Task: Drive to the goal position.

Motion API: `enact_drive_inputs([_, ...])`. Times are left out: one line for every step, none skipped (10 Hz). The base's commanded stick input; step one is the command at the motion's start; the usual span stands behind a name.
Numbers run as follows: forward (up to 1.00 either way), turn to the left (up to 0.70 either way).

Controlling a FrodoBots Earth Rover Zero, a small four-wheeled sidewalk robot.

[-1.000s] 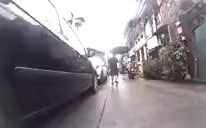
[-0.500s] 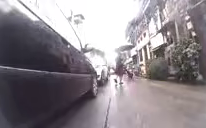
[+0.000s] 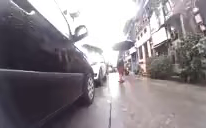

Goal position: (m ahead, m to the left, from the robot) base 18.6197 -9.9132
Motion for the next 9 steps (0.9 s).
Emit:
enact_drive_inputs([0.00,0.00])
enact_drive_inputs([0.00,0.00])
enact_drive_inputs([0.00,0.00])
enact_drive_inputs([0.00,0.00])
enact_drive_inputs([0.00,0.00])
enact_drive_inputs([0.00,0.00])
enact_drive_inputs([0.00,0.00])
enact_drive_inputs([0.15,0.00])
enact_drive_inputs([0.97,0.00])
